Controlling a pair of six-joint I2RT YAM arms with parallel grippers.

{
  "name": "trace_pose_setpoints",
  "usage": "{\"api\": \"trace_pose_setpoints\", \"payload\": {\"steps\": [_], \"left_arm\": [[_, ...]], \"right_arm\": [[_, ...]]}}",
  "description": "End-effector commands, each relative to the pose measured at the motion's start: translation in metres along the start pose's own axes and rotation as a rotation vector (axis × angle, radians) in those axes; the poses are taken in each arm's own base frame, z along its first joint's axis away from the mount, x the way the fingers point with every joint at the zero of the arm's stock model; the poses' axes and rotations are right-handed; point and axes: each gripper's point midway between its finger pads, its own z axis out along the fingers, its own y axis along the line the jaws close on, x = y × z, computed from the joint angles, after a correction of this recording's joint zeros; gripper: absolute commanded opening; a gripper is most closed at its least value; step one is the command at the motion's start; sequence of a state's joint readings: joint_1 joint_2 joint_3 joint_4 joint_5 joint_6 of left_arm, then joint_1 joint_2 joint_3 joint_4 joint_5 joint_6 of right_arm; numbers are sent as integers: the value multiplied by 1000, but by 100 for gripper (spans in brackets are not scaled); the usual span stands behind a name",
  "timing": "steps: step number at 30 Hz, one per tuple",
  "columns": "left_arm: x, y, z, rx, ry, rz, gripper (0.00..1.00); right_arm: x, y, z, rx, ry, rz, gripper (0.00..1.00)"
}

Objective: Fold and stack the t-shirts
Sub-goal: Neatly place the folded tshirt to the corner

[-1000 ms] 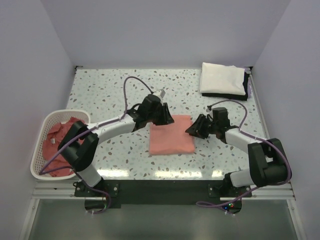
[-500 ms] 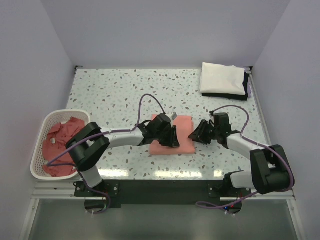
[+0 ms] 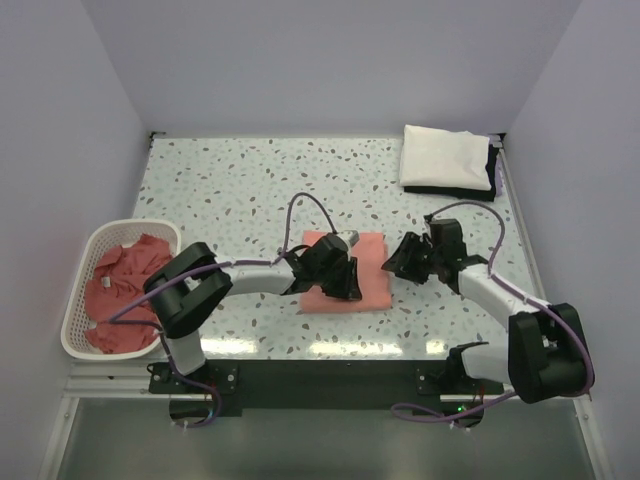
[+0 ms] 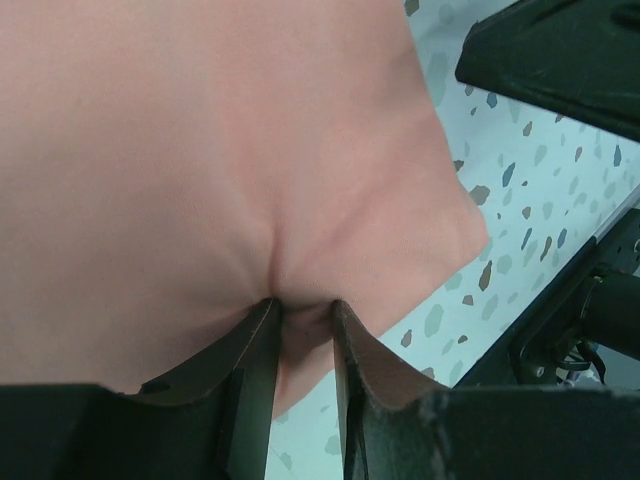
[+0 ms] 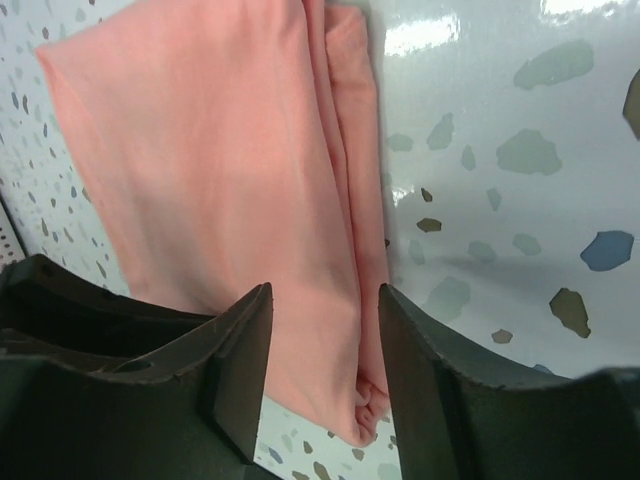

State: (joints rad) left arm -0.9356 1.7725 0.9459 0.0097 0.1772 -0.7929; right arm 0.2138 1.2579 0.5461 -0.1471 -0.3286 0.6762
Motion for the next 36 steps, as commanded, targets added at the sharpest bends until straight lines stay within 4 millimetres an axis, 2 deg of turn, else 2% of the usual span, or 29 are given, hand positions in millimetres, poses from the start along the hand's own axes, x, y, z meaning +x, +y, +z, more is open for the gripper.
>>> {"api": "trace_pose_setpoints", "payload": {"steps": [1, 10, 19, 24, 27, 29, 31, 32, 35, 36], "left_arm": [[20, 10, 13, -29, 38, 16, 33], [21, 14, 13, -55, 40, 28, 32], [20, 13, 8, -51, 33, 39, 32], [17, 11, 6, -47, 25, 40, 32], [17, 11, 1, -60, 27, 36, 32], [9, 5, -5, -58, 8, 37, 32], [-1, 3, -15, -76, -15, 48, 32], [-11, -3, -19, -76, -37, 51, 32], [-35, -6, -43, -89, -95, 62, 33], [-40, -4, -49, -98, -109, 62, 33]], "right_arm": [[-22, 0, -4, 43, -63, -61, 52], [-25, -12, 14, 95, -45, -120, 61], [-9, -2, 39, 121, 12, -192, 61], [-2, -12, 48, 199, 25, -196, 57], [-1, -17, 51, 230, 19, -206, 49], [0, -17, 54, 236, 30, -214, 37], [0, -15, 56, 249, 27, -229, 26], [-2, -16, 56, 264, 24, -235, 15], [-9, -12, 54, 276, 20, -252, 0], [-10, -15, 52, 302, 22, -258, 0]]}}
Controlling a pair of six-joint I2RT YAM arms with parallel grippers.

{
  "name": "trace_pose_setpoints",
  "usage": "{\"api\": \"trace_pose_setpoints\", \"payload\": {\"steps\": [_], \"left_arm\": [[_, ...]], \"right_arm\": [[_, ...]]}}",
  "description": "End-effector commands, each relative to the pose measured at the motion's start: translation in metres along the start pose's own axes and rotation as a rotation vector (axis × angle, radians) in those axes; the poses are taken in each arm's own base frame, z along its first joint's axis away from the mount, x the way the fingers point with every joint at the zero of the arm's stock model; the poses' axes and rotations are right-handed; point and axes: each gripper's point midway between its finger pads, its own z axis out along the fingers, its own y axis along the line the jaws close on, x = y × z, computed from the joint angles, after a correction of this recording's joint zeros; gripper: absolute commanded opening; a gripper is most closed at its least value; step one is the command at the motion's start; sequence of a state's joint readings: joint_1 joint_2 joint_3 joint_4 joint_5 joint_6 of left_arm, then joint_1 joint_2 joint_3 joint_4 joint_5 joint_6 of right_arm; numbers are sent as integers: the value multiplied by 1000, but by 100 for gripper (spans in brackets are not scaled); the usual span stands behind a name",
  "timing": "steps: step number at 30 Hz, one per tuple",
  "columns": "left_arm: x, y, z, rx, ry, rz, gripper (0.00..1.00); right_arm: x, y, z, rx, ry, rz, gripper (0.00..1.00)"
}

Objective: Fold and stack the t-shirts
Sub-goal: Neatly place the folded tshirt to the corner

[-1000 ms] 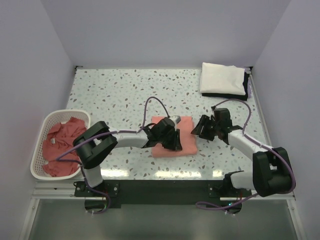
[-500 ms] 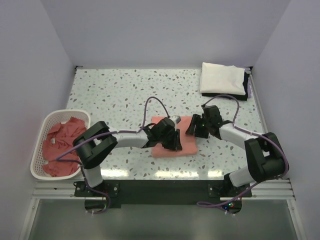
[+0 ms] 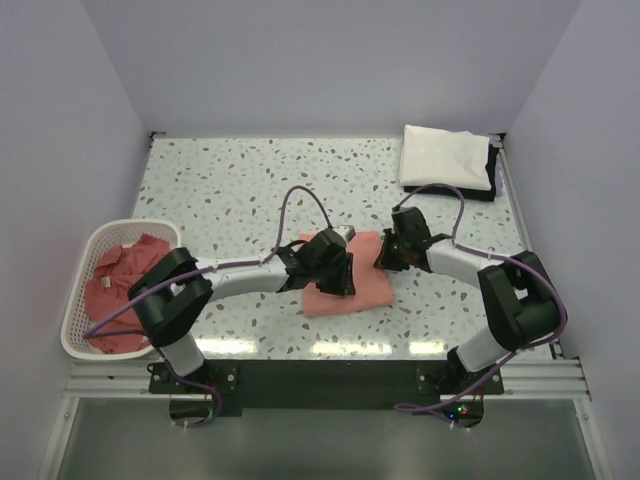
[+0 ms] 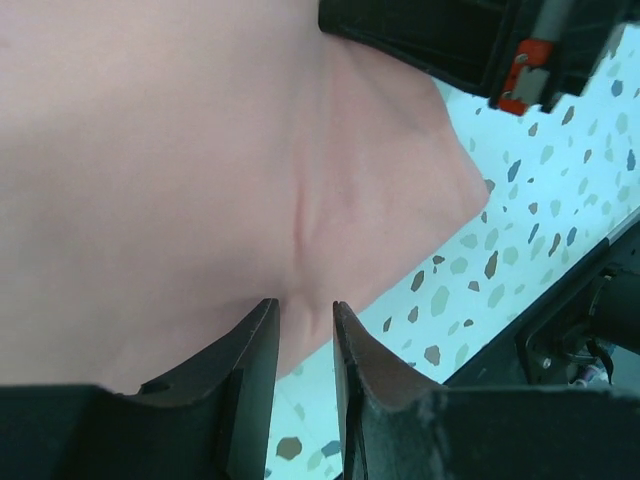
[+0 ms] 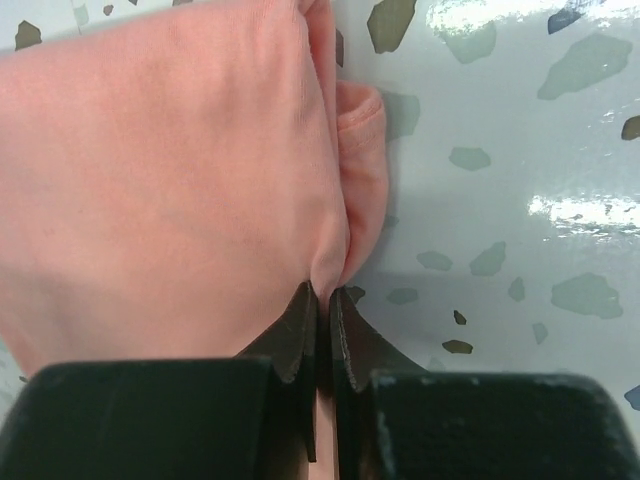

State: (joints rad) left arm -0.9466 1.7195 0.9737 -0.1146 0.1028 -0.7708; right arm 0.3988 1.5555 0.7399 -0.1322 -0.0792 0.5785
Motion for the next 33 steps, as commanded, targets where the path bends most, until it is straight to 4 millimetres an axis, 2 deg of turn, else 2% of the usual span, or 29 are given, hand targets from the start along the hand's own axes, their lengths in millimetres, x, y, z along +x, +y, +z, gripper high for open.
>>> {"api": "trace_pose_setpoints", "payload": {"steps": [1, 3, 4, 6, 7, 9, 10, 11, 12, 13, 15, 16, 18, 19, 21, 22, 24, 25, 26, 28, 30, 31, 32, 33], "left_arm": [[-49, -1, -48, -24, -127, 37, 33], [-62, 9, -64, -44, -155, 35, 33], [-74, 22, -81, -65, -185, 33, 33], [-88, 43, -98, -107, -224, 21, 34], [-91, 49, -111, -129, -236, 45, 34], [-95, 66, -123, -195, -264, 56, 35], [-91, 71, -131, -216, -260, 76, 35], [-90, 77, -134, -239, -262, 80, 36], [-90, 80, -141, -249, -272, 88, 36], [-84, 87, -140, -264, -262, 90, 36], [-80, 93, -145, -275, -267, 90, 36], [-76, 97, -144, -279, -256, 90, 36], [-75, 100, -147, -289, -260, 93, 36], [-72, 103, -147, -295, -255, 95, 36], [-73, 107, -152, -310, -266, 103, 36], [-71, 108, -153, -315, -265, 108, 36], [-71, 113, -156, -335, -270, 119, 36], [-69, 117, -156, -344, -264, 123, 36], [-68, 119, -157, -352, -267, 126, 36], [-65, 125, -156, -362, -264, 131, 36], [-62, 126, -155, -357, -252, 133, 36], [-61, 127, -155, -358, -250, 136, 36], [-62, 127, -156, -360, -254, 137, 36], [-63, 127, -157, -359, -260, 139, 36]], "right_arm": [[0, -22, 0, 131, 13, -39, 0], [-11, -21, -4, 149, -8, -58, 0], [-16, -21, -4, 159, -19, -62, 0], [-31, -21, -7, 194, -44, -90, 0], [-48, -13, -9, 196, -72, -98, 0], [-60, -25, -6, 291, -73, -137, 0], [-85, -19, -10, 314, -123, -151, 0], [-94, -26, -13, 374, -132, -185, 0], [-100, -31, -5, 412, -122, -203, 0], [-124, -19, -8, 412, -175, -212, 0], [-139, -27, 1, 479, -176, -254, 0], [-163, -16, -2, 479, -219, -256, 0], [-182, -18, -2, 536, -235, -300, 0], [-198, -12, 3, 547, -260, -315, 0], [-215, -9, 5, 568, -274, -351, 0], [-232, -7, 7, 595, -305, -358, 0], [-247, -11, 9, 630, -301, -379, 0], [-269, -3, 0, 632, -351, -367, 0], [-269, -8, 11, 649, -320, -385, 0], [-291, 0, 5, 642, -368, -384, 0], [-300, -2, 8, 664, -371, -412, 0], [-314, 4, 1, 665, -408, -408, 0], [-315, 0, 6, 693, -396, -427, 0], [-329, 4, -3, 694, -430, -418, 0]]}}
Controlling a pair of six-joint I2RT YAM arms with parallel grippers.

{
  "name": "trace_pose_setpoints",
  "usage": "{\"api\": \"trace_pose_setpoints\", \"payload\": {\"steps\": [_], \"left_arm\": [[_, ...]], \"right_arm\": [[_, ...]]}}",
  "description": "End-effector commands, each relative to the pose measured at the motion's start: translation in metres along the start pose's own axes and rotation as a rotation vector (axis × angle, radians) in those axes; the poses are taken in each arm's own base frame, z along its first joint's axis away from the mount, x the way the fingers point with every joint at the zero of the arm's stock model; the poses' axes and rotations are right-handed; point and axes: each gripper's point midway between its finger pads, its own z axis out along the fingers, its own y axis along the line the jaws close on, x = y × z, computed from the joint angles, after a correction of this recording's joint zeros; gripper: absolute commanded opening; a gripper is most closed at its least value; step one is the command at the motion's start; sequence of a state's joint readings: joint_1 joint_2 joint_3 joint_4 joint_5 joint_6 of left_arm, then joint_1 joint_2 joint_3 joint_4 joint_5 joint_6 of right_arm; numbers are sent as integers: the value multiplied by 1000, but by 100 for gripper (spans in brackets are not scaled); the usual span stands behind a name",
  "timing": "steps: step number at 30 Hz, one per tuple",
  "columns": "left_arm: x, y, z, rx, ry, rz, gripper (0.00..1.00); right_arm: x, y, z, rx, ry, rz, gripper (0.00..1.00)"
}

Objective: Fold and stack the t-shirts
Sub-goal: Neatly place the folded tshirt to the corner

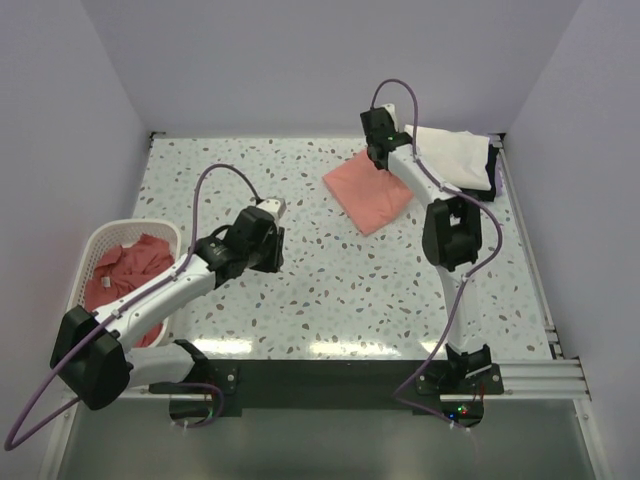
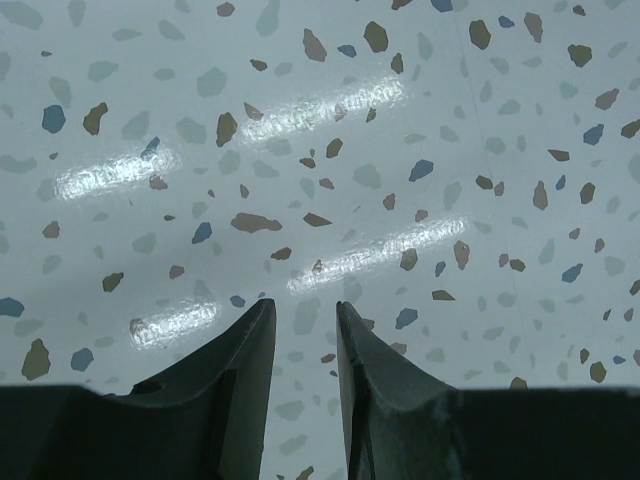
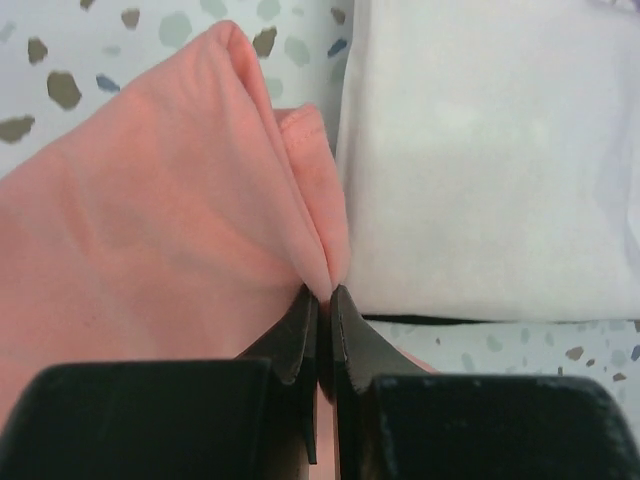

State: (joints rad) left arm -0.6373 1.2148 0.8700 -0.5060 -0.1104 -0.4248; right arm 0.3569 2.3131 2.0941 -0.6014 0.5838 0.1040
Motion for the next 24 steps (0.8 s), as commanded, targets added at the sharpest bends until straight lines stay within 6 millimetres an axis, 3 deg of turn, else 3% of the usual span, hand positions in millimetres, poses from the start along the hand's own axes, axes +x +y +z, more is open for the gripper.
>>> {"api": "trace_pose_setpoints", "payload": {"steps": [1, 3, 9, 24], "left_arm": [[-8, 7, -5, -10, -41, 28, 36], [-7, 7, -5, -4, -35, 25, 36], [-4, 3, -3, 25, -24, 22, 36], [-1, 2, -2, 37, -15, 17, 35]], "right_arm": [[-46, -32, -9, 103, -83, -18, 0], [-51, -43, -4, 135, -90, -11, 0], [-93, -74, -14, 185, -177, 2, 0], [-136, -123, -46, 265, -285, 10, 0]]}}
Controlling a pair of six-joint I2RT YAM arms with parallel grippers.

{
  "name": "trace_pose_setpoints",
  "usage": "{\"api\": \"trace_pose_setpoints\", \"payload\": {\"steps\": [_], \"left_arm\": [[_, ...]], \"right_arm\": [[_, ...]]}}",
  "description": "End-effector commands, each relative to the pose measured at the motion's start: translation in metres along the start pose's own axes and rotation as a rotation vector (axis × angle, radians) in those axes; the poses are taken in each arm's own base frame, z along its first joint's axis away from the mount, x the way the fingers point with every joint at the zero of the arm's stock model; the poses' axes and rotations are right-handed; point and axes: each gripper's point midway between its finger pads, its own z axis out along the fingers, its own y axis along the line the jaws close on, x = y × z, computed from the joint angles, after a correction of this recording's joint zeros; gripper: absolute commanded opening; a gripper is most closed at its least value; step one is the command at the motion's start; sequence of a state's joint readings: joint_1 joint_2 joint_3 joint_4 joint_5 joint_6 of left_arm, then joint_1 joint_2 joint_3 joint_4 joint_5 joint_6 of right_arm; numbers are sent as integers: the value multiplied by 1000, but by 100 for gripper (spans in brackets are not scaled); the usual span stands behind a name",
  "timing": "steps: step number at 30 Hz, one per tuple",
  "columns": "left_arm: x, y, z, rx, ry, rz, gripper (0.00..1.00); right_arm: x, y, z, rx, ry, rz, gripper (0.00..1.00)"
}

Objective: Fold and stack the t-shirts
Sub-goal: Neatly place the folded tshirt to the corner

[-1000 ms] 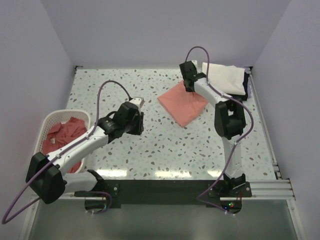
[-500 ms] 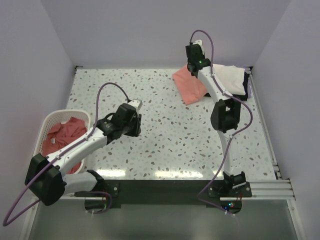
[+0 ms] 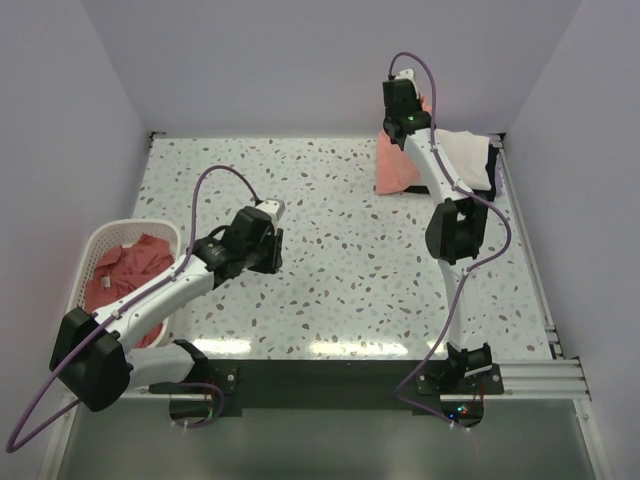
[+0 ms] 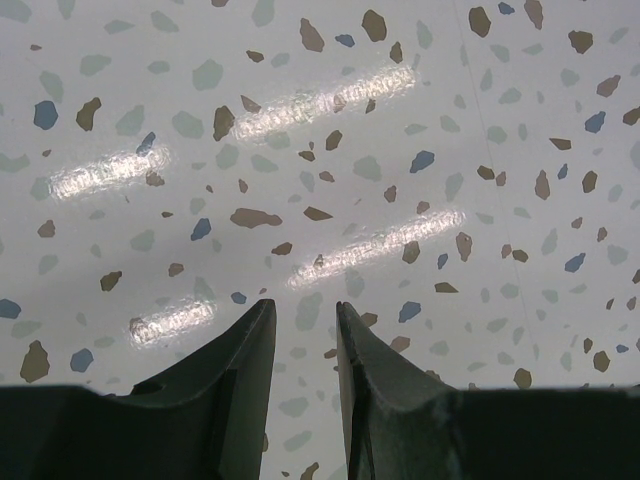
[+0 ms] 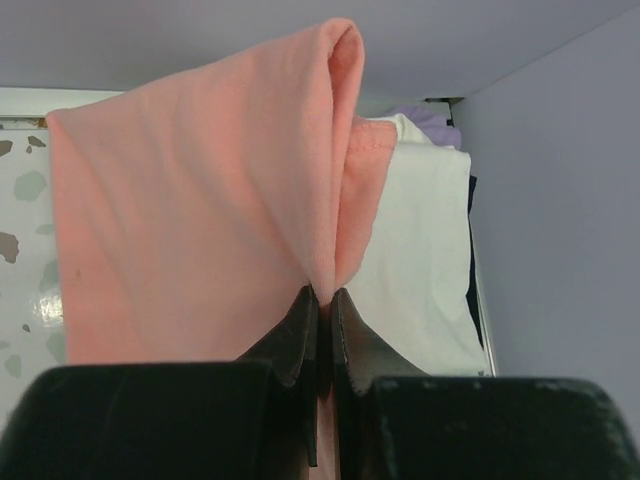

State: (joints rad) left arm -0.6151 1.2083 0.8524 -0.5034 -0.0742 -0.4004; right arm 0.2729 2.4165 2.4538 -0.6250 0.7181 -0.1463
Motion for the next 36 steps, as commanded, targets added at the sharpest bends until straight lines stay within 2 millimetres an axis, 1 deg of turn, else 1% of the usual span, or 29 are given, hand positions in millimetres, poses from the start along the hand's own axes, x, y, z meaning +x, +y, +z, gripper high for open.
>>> {"api": "trace_pose_setpoints", "payload": {"steps": [1, 5, 11, 18, 19, 24, 26, 31, 33, 34, 35, 36], "left_arm": [[-7, -2, -3, 22, -33, 9, 35], [-6, -1, -3, 22, -31, 6, 35], [-5, -1, -2, 21, -28, 4, 35], [-5, -1, -1, 24, -25, 3, 35], [-5, 0, -1, 23, -24, 0, 35], [-5, -1, -1, 27, -24, -2, 35], [-5, -1, -1, 31, -24, -3, 35], [-4, -1, 0, 30, -18, -2, 35], [-3, -1, 1, 29, -13, -4, 35], [-2, -1, 2, 29, -12, -3, 35], [-3, -1, 2, 28, -12, -2, 35], [-3, -1, 2, 28, -12, -2, 35]], "right_arm": [[-58, -56, -31, 82, -139, 86, 0], [-71, -73, -38, 97, -168, 106, 0], [-75, -89, -40, 107, -176, 128, 0], [-82, -107, -50, 114, -197, 159, 0], [-86, -112, -54, 109, -207, 171, 0], [-90, -123, -59, 121, -219, 180, 0], [-88, -127, -56, 127, -216, 183, 0], [-78, -129, -46, 121, -195, 188, 0], [-72, -125, -38, 111, -178, 185, 0], [-68, -127, -33, 114, -169, 186, 0], [-65, -125, -30, 111, -162, 184, 0], [-59, -125, -22, 109, -148, 185, 0]]}}
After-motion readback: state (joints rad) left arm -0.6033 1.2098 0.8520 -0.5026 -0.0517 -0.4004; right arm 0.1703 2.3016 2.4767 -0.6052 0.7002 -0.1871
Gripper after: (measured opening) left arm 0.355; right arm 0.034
